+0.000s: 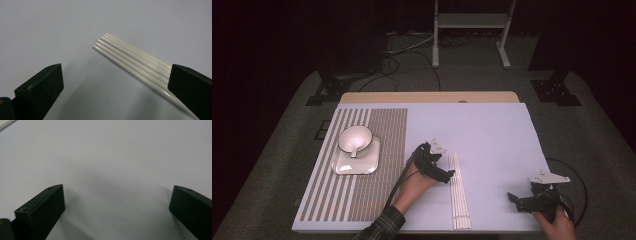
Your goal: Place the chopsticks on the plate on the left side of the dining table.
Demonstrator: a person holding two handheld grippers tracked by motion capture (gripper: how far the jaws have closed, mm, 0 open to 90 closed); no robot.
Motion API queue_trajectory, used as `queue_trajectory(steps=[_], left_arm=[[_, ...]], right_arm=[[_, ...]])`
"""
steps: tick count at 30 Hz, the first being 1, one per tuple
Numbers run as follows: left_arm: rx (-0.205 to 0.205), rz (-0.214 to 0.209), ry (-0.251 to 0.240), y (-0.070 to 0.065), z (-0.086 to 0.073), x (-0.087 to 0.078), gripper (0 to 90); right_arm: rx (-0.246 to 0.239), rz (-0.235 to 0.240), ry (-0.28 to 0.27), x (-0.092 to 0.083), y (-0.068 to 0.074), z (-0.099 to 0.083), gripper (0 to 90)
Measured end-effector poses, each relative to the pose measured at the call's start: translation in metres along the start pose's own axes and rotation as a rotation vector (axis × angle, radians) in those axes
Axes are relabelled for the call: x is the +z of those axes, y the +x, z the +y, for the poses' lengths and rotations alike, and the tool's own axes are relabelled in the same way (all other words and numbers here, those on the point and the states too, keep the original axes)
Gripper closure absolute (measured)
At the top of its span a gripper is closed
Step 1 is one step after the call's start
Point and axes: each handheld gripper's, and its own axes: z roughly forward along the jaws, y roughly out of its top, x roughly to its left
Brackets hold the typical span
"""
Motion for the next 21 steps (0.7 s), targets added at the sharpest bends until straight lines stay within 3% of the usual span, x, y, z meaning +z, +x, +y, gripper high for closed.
queue_trajectory(steps=[17,21], left_arm=[[0.017,0.021,0.046,-0.0015,-0.0036,0.0088,0.0],[-0.002,0.014,0.046,-0.0011,-0.0032,0.0067,0.0]], right_arm=[[0.000,0.000,0.000,0.0000,0.0000,0.0000,0.0],[0.001,0.000,0.000,0.0000,0.0001,0.0000,0.0]])
